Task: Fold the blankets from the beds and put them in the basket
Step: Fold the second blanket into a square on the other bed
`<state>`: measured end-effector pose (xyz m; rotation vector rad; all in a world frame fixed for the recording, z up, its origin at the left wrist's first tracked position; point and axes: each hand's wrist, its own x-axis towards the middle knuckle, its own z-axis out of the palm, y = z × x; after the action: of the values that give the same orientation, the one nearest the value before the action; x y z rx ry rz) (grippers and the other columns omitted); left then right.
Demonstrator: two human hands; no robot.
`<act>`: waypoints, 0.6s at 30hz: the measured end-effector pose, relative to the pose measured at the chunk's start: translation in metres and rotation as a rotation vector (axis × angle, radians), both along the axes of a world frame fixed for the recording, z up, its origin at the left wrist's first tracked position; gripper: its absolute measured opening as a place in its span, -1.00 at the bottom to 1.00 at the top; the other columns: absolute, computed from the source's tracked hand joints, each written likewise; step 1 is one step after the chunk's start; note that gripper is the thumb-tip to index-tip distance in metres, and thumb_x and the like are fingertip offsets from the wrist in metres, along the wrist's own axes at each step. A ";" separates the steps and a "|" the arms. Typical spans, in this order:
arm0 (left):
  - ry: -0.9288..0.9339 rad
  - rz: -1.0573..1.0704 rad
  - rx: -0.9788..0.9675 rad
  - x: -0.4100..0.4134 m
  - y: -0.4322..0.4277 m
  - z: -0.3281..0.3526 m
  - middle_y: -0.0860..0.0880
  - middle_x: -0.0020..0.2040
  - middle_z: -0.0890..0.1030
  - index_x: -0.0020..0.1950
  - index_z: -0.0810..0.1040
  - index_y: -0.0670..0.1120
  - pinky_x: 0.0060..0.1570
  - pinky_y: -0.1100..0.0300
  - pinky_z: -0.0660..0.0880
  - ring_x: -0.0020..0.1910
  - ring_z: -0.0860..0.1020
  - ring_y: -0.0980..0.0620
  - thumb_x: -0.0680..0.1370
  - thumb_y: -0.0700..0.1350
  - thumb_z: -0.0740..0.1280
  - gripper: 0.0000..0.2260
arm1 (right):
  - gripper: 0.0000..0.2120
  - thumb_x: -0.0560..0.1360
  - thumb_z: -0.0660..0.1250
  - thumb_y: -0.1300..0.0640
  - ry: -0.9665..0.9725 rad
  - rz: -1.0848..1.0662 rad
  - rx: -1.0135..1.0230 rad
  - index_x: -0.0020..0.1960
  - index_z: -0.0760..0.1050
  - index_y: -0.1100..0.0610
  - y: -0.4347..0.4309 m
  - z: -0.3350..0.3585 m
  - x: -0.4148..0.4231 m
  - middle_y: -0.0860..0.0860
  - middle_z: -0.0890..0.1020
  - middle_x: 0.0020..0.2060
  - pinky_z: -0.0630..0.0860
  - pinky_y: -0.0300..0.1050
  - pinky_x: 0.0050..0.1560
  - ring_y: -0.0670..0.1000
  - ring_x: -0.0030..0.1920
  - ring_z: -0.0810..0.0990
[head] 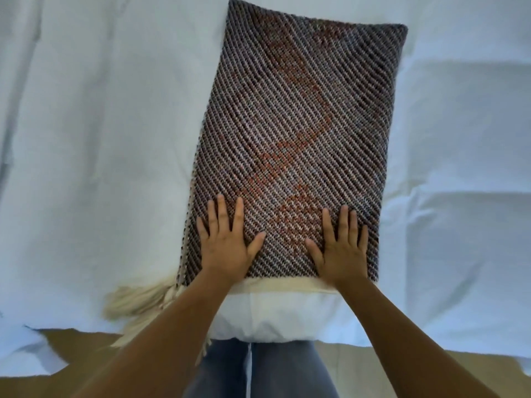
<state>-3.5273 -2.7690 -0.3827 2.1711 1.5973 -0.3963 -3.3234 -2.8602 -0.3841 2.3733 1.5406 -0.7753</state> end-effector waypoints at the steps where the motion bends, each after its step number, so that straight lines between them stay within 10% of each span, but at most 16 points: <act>1: -0.030 -0.022 0.021 0.007 0.009 0.002 -0.07 0.41 -0.41 0.39 -0.46 0.11 0.33 -0.09 -0.38 0.41 -0.40 -0.05 0.42 0.41 -0.32 -0.33 | -0.26 0.32 -0.55 -0.40 0.014 0.019 0.043 0.42 -0.39 -0.07 0.003 0.001 0.004 0.09 -0.28 0.48 -0.41 0.10 0.38 0.10 0.47 -0.34; 11: -0.057 -0.280 0.096 0.137 0.203 0.007 -0.05 0.53 -0.26 0.49 -0.30 0.05 0.41 -0.14 -0.25 0.50 -0.27 -0.07 0.45 0.40 -0.12 -0.25 | -0.33 0.55 -0.07 -0.27 0.013 0.238 0.327 0.50 -0.24 0.01 0.190 0.000 0.108 0.13 -0.15 0.52 -0.36 0.02 0.40 0.08 0.50 -0.24; 18: 0.091 -0.329 0.163 0.190 0.321 -0.002 -0.05 0.54 -0.23 0.49 -0.31 0.06 0.38 -0.26 -0.20 0.50 -0.23 -0.11 0.17 0.54 0.18 0.12 | -0.15 0.37 -0.23 -0.45 -0.025 0.305 0.254 0.50 -0.32 0.00 0.301 -0.025 0.194 0.11 -0.23 0.52 -0.32 0.02 0.42 0.08 0.51 -0.28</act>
<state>-3.3377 -2.4479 -0.3843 2.5848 1.3573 -0.4822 -3.1298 -2.5593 -0.4089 2.2154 2.0323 -0.5059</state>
